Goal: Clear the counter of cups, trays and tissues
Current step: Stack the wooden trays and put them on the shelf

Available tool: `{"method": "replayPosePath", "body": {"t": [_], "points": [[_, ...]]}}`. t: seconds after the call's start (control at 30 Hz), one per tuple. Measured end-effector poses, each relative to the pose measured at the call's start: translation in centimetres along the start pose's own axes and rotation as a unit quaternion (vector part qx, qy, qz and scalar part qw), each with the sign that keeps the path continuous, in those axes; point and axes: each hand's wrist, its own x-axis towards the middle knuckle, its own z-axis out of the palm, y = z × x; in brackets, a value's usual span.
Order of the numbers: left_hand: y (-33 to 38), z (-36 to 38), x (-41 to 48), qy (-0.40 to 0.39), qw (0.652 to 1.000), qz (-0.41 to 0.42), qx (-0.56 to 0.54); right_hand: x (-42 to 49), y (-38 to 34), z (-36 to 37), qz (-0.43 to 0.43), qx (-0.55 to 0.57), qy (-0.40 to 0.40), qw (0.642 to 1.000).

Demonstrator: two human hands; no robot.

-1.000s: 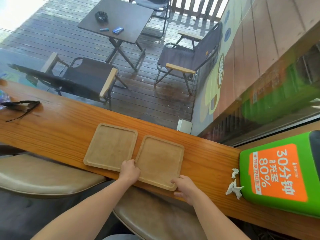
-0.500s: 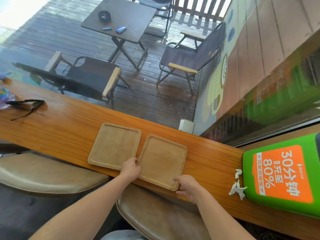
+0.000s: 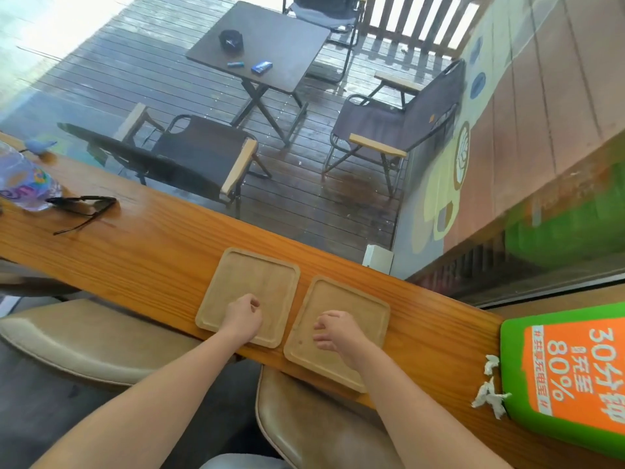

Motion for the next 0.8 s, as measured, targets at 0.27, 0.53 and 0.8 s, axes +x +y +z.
{"method": "replayPosePath", "body": {"t": [0.27, 0.53, 0.8], "points": [[-3.0, -3.5, 2.1, 0.104, 0.990, -0.012, 0.099, 2.5, -2.4, 6.9, -0.014, -0.064, 0.002, 0.998], [-5.1, -5.5, 4.0, 0.052, 0.992, -0.074, 0.092, 3.7, -3.6, 10.5, 0.017, -0.080, 0.028, 0.996], [-5.5, -5.7, 5.3, 0.028, 0.990, -0.131, 0.047, 4.2, -4.5, 11.7, 0.083, 0.085, 0.034, 0.992]]}}
